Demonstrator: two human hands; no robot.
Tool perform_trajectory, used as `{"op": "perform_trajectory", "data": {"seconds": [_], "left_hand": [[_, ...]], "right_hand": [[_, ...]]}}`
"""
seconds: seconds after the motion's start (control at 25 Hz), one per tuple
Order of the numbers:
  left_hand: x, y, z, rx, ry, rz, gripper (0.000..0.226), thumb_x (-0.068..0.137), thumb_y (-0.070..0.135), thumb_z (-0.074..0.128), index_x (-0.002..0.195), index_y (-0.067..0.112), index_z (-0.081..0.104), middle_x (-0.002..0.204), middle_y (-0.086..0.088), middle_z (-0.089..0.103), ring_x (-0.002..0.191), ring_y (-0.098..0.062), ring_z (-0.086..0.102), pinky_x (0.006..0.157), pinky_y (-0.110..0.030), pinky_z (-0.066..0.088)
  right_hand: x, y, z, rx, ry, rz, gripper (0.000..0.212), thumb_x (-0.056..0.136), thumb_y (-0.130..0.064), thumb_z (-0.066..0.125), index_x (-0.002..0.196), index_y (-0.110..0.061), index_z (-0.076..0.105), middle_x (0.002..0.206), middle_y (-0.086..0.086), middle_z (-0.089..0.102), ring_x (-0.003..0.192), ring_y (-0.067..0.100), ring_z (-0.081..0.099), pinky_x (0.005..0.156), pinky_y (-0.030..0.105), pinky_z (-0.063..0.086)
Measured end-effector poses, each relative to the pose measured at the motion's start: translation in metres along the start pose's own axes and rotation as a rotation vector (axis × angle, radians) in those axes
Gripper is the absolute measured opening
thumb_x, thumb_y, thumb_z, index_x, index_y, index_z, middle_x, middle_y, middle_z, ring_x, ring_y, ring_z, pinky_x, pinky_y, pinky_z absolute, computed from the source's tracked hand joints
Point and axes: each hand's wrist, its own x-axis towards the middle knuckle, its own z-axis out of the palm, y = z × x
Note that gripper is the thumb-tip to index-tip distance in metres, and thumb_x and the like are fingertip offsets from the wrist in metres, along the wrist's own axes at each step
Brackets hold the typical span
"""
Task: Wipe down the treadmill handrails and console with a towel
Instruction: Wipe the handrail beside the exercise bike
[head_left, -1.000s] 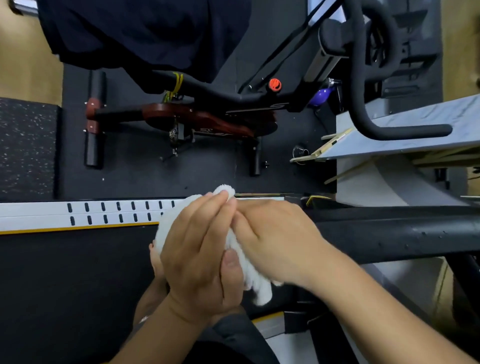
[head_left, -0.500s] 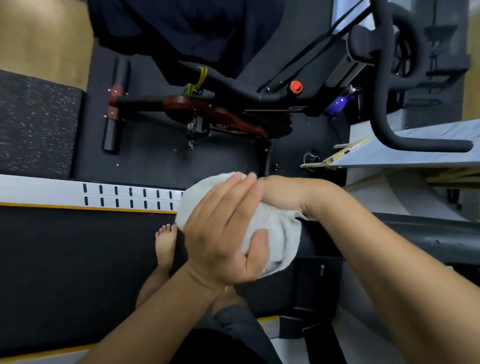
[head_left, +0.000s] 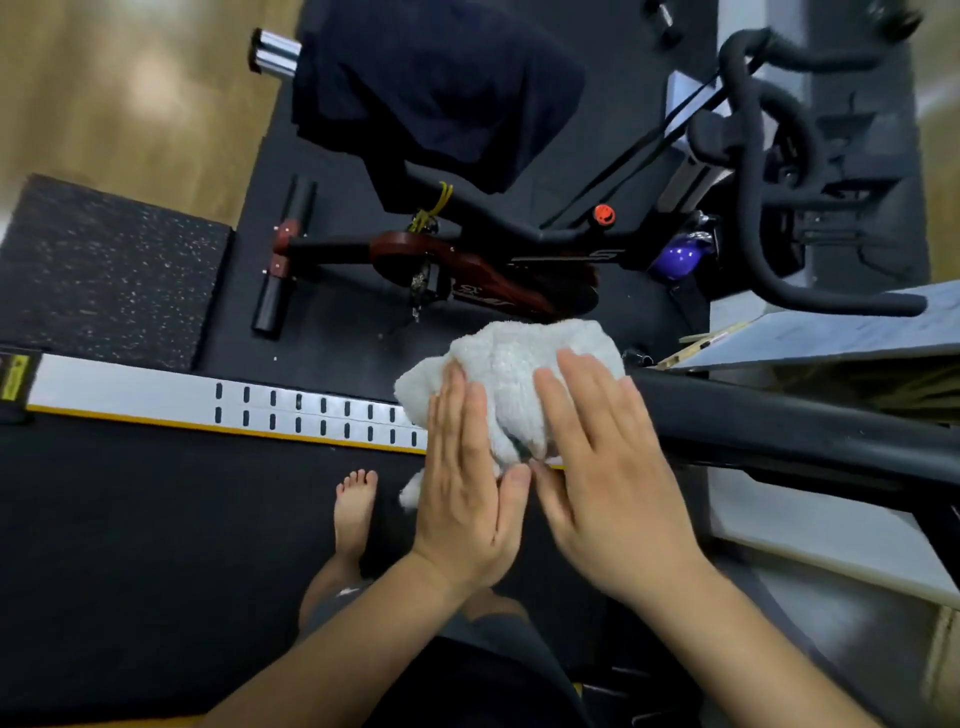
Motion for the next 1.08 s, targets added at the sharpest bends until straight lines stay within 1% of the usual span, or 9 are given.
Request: {"op": "perform_trajectory", "data": {"seconds": [0.12, 0.24, 0.32, 0.44, 0.56, 0.68, 0.88, 0.96, 1.08], "left_hand": [[-0.001, -0.031, 0.004, 0.058, -0.154, 0.147, 0.053, 0.100, 0.023, 0.037, 0.147, 0.001, 0.027, 0.159, -0.019, 0.021, 0.149, -0.036, 0.021, 0.118, -0.061, 0.018], [0.059, 0.000, 0.013, 0.248, -0.371, 0.393, 0.045, 0.093, 0.022, 0.040, 0.132, 0.010, 0.058, 0.140, -0.013, 0.056, 0.133, -0.036, 0.047, 0.112, -0.051, 0.035], [0.085, 0.026, 0.020, 0.389, -0.493, 0.358, 0.045, 0.096, 0.027, 0.035, 0.131, 0.017, 0.061, 0.131, -0.005, 0.063, 0.123, -0.030, 0.056, 0.099, -0.042, 0.046], [0.093, 0.021, 0.013, 0.451, -0.512, 0.351, 0.039, 0.101, 0.030, 0.035, 0.136, 0.022, 0.050, 0.135, -0.003, 0.059, 0.121, -0.019, 0.053, 0.097, -0.037, 0.043], [0.061, 0.004, -0.013, 0.413, -0.507, 0.494, 0.042, 0.097, 0.024, 0.039, 0.132, 0.007, 0.054, 0.144, -0.018, 0.050, 0.126, -0.031, 0.050, 0.105, -0.039, 0.037], [0.065, 0.017, 0.000, 0.552, -0.665, 0.588, 0.048, 0.094, 0.021, 0.037, 0.132, 0.000, 0.056, 0.147, -0.023, 0.046, 0.133, -0.038, 0.047, 0.113, -0.042, 0.036], [0.101, 0.056, 0.036, 0.589, -0.823, 0.595, 0.048, 0.099, 0.028, 0.039, 0.147, 0.020, 0.045, 0.156, 0.001, 0.038, 0.139, -0.014, 0.038, 0.107, -0.023, 0.033], [0.083, 0.055, 0.013, 0.596, -0.843, 0.678, 0.051, 0.093, 0.018, 0.048, 0.144, 0.013, 0.048, 0.156, -0.004, 0.038, 0.136, -0.018, 0.036, 0.101, -0.018, 0.032], [0.069, 0.036, -0.015, 0.663, -0.846, 0.879, 0.055, 0.084, 0.002, 0.058, 0.139, 0.002, 0.052, 0.154, -0.014, 0.037, 0.141, -0.031, 0.035, 0.107, -0.032, 0.038]], "right_hand": [[-0.022, 0.009, 0.006, -0.048, 0.024, 0.096, 0.059, 0.096, -0.036, 0.039, 0.150, -0.012, 0.033, 0.159, 0.004, 0.026, 0.148, 0.017, 0.020, 0.118, 0.056, 0.017], [0.005, 0.034, -0.004, -0.062, -0.002, 0.306, 0.055, 0.099, -0.039, 0.019, 0.146, -0.020, 0.041, 0.153, -0.004, 0.038, 0.145, 0.011, 0.027, 0.118, 0.058, 0.005], [0.037, 0.045, -0.006, 0.002, -0.018, 0.392, 0.053, 0.099, -0.033, 0.013, 0.133, -0.024, 0.052, 0.138, -0.003, 0.055, 0.138, 0.015, 0.038, 0.118, 0.058, 0.003], [0.032, 0.029, 0.008, 0.046, 0.197, 0.426, 0.048, 0.099, -0.034, 0.021, 0.126, -0.022, 0.059, 0.128, -0.002, 0.062, 0.130, 0.020, 0.047, 0.117, 0.059, 0.008], [-0.030, 0.005, 0.039, 0.081, 0.407, 0.367, 0.057, 0.091, -0.035, 0.043, 0.143, -0.010, 0.046, 0.153, 0.005, 0.040, 0.145, 0.022, 0.030, 0.117, 0.062, 0.007], [-0.036, 0.014, 0.054, 0.101, 0.497, 0.396, 0.060, 0.090, -0.033, 0.044, 0.143, -0.005, 0.044, 0.154, 0.009, 0.036, 0.145, 0.022, 0.029, 0.114, 0.066, 0.010], [-0.001, 0.017, 0.038, 0.279, 0.600, 0.692, 0.054, 0.095, -0.027, 0.036, 0.144, -0.005, 0.042, 0.152, 0.006, 0.040, 0.146, 0.021, 0.027, 0.116, 0.063, 0.009], [-0.020, -0.007, 0.058, 0.386, 0.612, 0.632, 0.063, 0.089, -0.026, 0.044, 0.148, -0.005, 0.035, 0.157, 0.007, 0.030, 0.147, 0.021, 0.022, 0.116, 0.062, 0.012], [-0.037, -0.049, 0.090, 0.732, 0.472, 0.679, 0.079, 0.090, -0.033, 0.050, 0.155, -0.009, 0.011, 0.163, 0.005, 0.003, 0.149, 0.018, 0.013, 0.118, 0.053, 0.013]]}}
